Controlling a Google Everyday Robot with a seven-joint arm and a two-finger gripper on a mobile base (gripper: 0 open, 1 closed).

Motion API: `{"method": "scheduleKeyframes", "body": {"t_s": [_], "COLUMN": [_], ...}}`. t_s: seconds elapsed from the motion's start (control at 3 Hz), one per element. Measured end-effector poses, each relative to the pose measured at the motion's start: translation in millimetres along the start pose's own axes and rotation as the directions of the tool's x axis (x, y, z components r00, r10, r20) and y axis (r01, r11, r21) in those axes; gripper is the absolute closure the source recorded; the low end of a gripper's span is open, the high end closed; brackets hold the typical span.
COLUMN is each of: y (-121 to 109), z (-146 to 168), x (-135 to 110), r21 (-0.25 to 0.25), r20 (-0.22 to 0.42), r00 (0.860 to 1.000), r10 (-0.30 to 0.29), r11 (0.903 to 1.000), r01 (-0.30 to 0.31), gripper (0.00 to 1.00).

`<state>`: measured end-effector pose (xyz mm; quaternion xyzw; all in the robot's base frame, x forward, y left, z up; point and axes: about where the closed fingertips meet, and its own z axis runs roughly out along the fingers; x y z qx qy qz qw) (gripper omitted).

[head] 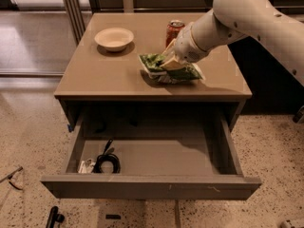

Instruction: Pick green jalapeno chip bag from top drawer and place on counter

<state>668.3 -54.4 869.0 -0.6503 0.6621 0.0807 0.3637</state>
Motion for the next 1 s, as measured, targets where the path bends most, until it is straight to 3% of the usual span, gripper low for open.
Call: {"method": "scheduleKeyframes", "body": {"t_s": [0.33,0.67,1.0], "y": [0.0,0.1,0.1], "z": [0.1,0.2,0.2], "x": [0.0,-0.1,-0.1], "r21": [0.000,0.000,0.000], "r20": [0.000,0.000,0.000], "r00": [1.000,1.000,1.000], "r10": [0.000,0.000,0.000], "r11": [1.0000,1.0000,1.0000], "r01": [0.000,0.000,0.000], "gripper": [0.06,0.00,0.00]}}
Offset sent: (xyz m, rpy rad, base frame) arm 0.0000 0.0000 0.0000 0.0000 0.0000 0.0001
